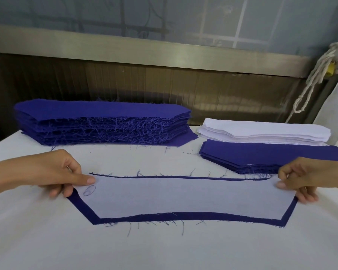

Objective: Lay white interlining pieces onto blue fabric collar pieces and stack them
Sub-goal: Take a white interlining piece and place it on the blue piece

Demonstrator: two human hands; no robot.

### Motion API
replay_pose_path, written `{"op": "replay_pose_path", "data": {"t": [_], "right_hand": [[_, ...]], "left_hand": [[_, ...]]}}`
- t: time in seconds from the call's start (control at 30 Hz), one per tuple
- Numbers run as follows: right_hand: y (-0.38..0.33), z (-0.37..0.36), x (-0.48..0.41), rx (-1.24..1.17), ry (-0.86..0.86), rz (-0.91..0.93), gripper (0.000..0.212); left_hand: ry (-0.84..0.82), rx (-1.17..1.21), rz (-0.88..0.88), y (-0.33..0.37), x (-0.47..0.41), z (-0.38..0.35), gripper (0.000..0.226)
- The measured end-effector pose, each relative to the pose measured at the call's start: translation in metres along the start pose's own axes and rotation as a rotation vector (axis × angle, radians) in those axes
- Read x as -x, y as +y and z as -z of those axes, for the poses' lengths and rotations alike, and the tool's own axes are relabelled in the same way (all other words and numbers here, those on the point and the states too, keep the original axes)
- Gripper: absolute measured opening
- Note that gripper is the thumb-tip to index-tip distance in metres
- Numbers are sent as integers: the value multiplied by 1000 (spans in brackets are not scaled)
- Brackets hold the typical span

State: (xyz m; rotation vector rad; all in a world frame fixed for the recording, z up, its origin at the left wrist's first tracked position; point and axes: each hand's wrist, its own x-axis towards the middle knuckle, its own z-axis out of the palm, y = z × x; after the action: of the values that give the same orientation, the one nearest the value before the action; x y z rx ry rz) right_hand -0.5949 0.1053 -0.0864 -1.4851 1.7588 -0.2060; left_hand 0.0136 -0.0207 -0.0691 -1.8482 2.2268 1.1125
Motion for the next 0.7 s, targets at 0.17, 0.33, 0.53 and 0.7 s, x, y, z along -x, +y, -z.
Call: {"op": "replay_pose_path", "data": {"t": [0.17, 0.33, 0.53, 0.7], "right_hand": [[-3, -1, 4, 19, 4, -28, 34], [-7, 0, 9, 28, 29, -50, 38], [-15, 0, 19, 13, 6, -32, 37], [-24, -2, 26, 23, -5, -23, 35]], "left_hand": [[23, -5, -7, -1, 1, 1, 76], [58, 25, 0, 1, 4, 2, 64], [106, -47, 80, 2, 8, 8, 58], [97, -101, 105, -3, 10, 20, 78]]}}
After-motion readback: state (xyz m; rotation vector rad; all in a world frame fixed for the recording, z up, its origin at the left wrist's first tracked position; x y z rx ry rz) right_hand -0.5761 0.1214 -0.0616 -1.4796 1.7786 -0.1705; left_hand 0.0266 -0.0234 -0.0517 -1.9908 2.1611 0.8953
